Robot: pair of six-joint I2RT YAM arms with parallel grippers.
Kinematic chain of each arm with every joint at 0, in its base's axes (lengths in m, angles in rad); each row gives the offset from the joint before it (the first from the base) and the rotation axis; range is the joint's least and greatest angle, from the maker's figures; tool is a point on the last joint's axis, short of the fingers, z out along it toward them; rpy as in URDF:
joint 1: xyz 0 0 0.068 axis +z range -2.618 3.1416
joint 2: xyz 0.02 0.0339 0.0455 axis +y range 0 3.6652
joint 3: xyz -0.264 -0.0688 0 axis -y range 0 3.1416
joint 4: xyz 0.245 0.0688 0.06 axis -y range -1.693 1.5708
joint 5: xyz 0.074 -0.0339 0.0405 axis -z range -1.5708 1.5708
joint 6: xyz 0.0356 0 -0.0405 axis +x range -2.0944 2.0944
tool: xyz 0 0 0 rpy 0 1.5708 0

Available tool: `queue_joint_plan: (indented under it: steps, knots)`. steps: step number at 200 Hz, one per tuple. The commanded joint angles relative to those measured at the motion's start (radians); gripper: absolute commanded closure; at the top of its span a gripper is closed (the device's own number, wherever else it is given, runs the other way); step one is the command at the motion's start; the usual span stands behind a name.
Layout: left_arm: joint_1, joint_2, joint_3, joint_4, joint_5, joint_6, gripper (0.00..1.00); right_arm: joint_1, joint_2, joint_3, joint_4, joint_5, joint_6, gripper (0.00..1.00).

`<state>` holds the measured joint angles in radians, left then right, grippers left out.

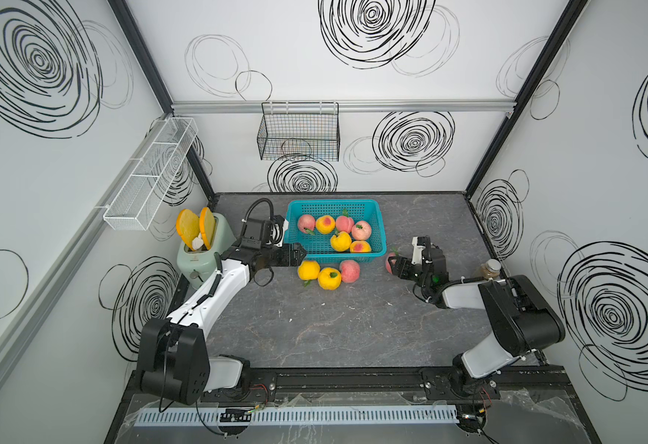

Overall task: Put the peaches into the basket
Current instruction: Pick up the peach from the center of the board.

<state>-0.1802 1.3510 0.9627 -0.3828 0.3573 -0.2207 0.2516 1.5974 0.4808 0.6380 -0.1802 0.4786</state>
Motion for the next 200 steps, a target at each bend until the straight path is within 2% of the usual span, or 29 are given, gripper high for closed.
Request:
queue_joint_plan:
  steps: [1, 43, 152, 200]
  knots:
    - [0.012, -0.005, -0.006, 0.034, 0.011, 0.011, 0.13, -0.005, 0.001, 0.015, 0.012, -0.013, -0.001, 0.33]
    - [0.012, -0.001, -0.005, 0.036, 0.009, 0.01, 0.13, -0.009, -0.005, 0.01, 0.017, -0.017, 0.0, 0.38]
    - [0.013, 0.009, -0.001, 0.036, 0.025, 0.008, 0.13, -0.02, -0.039, -0.007, 0.022, -0.01, 0.001, 0.39]
    - [0.017, 0.001, -0.007, 0.045, 0.053, 0.002, 0.12, -0.035, -0.118, -0.021, -0.021, -0.005, -0.005, 0.39]
